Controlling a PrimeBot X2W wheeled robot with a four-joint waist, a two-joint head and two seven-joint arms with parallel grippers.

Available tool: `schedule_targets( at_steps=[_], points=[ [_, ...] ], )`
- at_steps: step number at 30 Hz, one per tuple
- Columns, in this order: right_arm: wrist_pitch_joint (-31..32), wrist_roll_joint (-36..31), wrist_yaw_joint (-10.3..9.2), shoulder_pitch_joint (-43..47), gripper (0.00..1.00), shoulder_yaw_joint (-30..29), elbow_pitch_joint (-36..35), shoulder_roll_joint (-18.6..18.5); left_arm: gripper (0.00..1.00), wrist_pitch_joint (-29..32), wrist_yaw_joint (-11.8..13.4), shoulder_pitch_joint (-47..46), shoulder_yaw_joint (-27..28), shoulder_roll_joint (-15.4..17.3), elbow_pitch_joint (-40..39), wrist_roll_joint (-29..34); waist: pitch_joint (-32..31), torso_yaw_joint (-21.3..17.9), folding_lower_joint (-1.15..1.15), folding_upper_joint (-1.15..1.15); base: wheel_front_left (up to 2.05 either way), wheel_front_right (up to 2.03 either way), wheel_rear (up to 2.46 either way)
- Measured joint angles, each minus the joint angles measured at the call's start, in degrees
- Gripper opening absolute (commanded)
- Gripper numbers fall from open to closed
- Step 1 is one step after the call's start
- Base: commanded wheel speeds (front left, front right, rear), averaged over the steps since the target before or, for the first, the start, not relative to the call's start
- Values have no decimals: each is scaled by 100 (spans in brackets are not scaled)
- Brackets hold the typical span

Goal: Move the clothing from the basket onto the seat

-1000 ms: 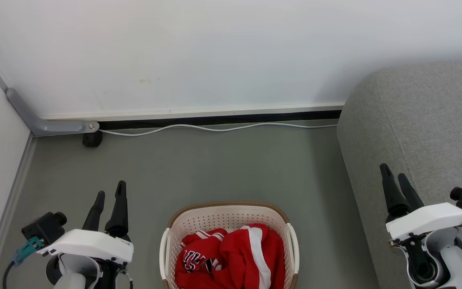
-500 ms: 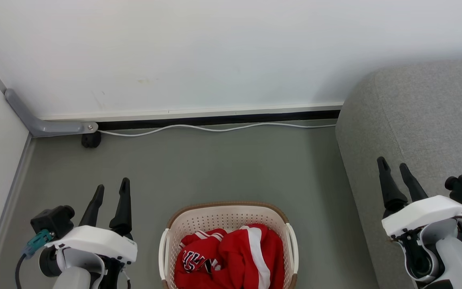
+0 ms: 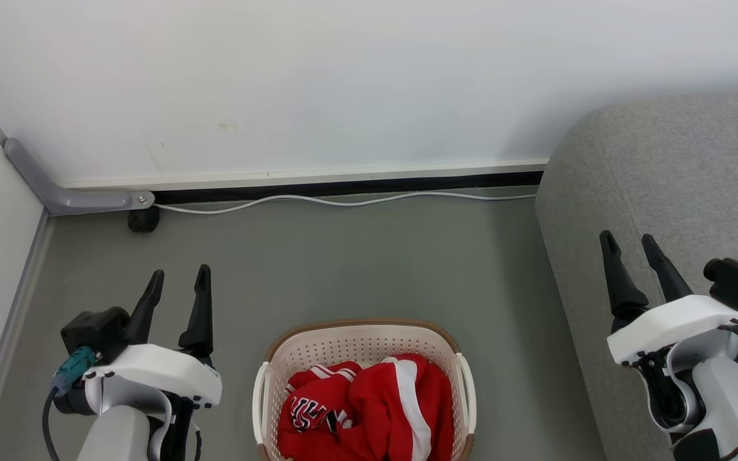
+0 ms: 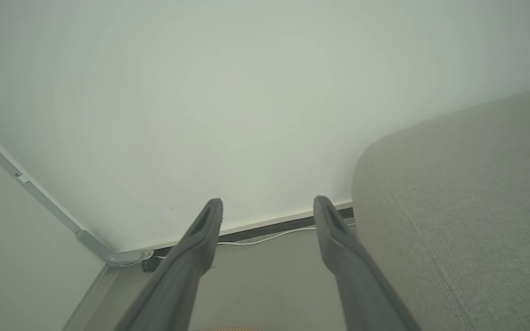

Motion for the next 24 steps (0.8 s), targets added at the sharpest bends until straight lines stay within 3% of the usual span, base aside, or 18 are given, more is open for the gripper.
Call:
schedule_targets(
  at_steps=[24],
  points=[
    [-354, -1448, 4, -423, 100, -90, 47, -129, 100, -342, -37, -342, 113, -40, 260, 1351, 116, -48, 0, 0, 0, 0, 0]
  ],
)
